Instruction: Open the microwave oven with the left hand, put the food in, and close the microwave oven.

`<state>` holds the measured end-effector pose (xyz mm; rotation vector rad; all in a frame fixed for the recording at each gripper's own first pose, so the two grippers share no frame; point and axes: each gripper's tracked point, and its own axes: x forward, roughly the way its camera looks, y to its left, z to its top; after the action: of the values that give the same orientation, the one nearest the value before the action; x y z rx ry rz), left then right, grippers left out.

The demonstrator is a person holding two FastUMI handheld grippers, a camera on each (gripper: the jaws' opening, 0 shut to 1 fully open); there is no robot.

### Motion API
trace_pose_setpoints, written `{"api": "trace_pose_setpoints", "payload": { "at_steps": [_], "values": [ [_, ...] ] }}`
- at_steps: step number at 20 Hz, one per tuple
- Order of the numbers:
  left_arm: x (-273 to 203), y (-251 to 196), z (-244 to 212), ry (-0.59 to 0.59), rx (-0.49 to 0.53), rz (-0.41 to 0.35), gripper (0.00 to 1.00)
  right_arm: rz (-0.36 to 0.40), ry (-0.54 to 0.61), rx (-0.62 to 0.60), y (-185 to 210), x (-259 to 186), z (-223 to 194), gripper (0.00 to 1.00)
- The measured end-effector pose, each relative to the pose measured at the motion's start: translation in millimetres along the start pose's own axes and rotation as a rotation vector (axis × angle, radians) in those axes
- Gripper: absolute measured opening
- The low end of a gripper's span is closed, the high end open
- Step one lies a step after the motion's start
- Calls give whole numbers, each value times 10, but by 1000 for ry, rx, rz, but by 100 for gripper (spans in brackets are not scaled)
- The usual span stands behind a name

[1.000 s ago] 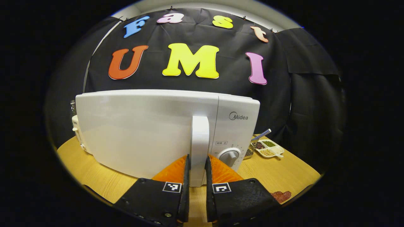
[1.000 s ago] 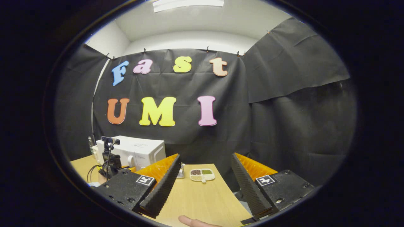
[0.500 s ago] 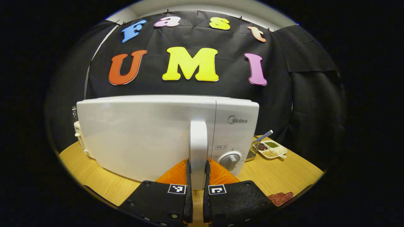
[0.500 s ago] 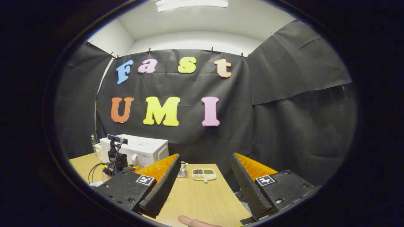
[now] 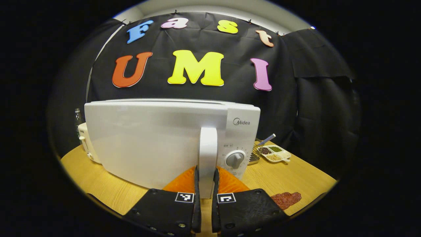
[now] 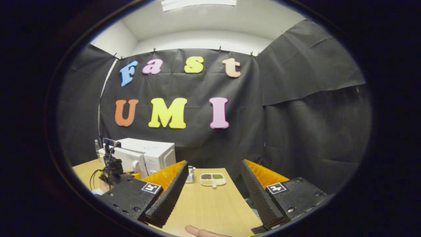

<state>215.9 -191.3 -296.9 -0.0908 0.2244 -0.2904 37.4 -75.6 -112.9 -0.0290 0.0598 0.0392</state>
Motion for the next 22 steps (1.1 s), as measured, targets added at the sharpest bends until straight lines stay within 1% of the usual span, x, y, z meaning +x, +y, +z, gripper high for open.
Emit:
{"api": "trace_pose_setpoints", "payload": {
  "at_steps": [1,3,5,6,7,9,10,11,12,14,15,16,17,18,19,22],
  "values": [
    [-124,24,-16,-10,-6,-19,11,2,0,1,33,0,-4,100],
    [-353,72,-47,-16,-9,-41,11,8,4,-1,90,-16,-21,100],
    [-591,128,-85,-25,18,-55,12,21,5,5,193,-47,-35,100],
    [-715,182,-102,-29,17,-53,12,33,4,7,256,-76,-37,95],
    [-836,236,-134,-33,13,-52,18,41,1,7,306,-113,-35,95],
    [-1067,346,-182,-33,9,-49,18,49,-3,4,384,-157,-38,95],
    [-1188,411,-193,-38,12,-49,18,56,-1,3,433,-182,-45,100],
    [-1321,497,-220,-36,10,-46,18,67,2,3,494,-215,-47,100],
    [-1453,585,-236,-46,8,-42,22,76,2,3,543,-249,-51,100],
    [-1735,817,-291,-50,-6,-26,23,92,-1,-10,630,-302,-45,100],
    [-1878,970,-340,-44,-22,-9,27,97,-4,-15,658,-324,-60,100],
    [-2033,1180,-412,-35,-34,34,32,103,-5,-19,694,-347,-63,100],
    [-2218,1375,-430,-40,-42,63,55,110,-4,-22,731,-361,-75,100],
    [-2412,1544,-470,-39,-60,81,61,116,-5,-20,763,-377,-75,100],
    [-2597,1661,-460,-52,-70,103,72,121,-6,-18,795,-387,-65,100],
    [-3016,1998,-425,-72,-92,157,79,127,-2,-22,892,-366,-94,100]
  ]
}}
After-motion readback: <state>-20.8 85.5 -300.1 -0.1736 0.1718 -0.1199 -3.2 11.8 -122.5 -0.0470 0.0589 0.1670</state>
